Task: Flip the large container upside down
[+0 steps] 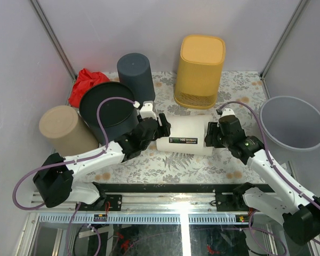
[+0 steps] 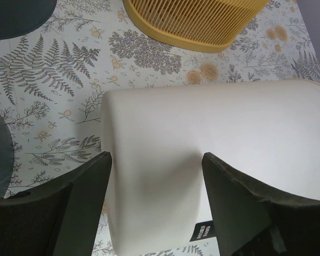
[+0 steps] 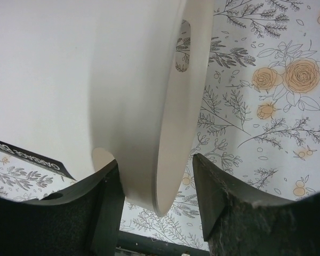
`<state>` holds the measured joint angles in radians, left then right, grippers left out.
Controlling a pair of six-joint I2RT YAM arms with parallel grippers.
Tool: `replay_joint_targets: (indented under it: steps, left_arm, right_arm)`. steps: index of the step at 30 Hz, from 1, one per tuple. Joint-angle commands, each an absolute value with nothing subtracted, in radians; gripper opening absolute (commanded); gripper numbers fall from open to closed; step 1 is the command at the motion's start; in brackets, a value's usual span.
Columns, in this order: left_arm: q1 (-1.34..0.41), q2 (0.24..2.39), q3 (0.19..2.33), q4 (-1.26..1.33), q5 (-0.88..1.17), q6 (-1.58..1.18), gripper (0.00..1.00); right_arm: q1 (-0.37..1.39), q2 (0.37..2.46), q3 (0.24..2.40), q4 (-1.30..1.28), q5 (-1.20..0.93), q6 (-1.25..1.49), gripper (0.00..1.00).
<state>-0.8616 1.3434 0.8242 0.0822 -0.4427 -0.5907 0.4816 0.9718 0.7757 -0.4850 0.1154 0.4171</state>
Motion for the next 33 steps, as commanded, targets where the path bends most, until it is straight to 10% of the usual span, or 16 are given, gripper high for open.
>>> replay_joint_targets:
  steps: [1, 33]
  left_arm:
    - [-0.852, 1.340, 0.830, 0.133, -0.430, -0.600, 0.68]
    - [-0.850, 1.295, 0.834, 0.079, -0.434, -0.618, 0.68]
  right_arm:
    - [0.490, 0.919, 0.772, -0.504, 0.143, 0.439, 0.58]
    - [0.524, 0.924, 0.843, -0.581, 0.183, 0.460, 0.27]
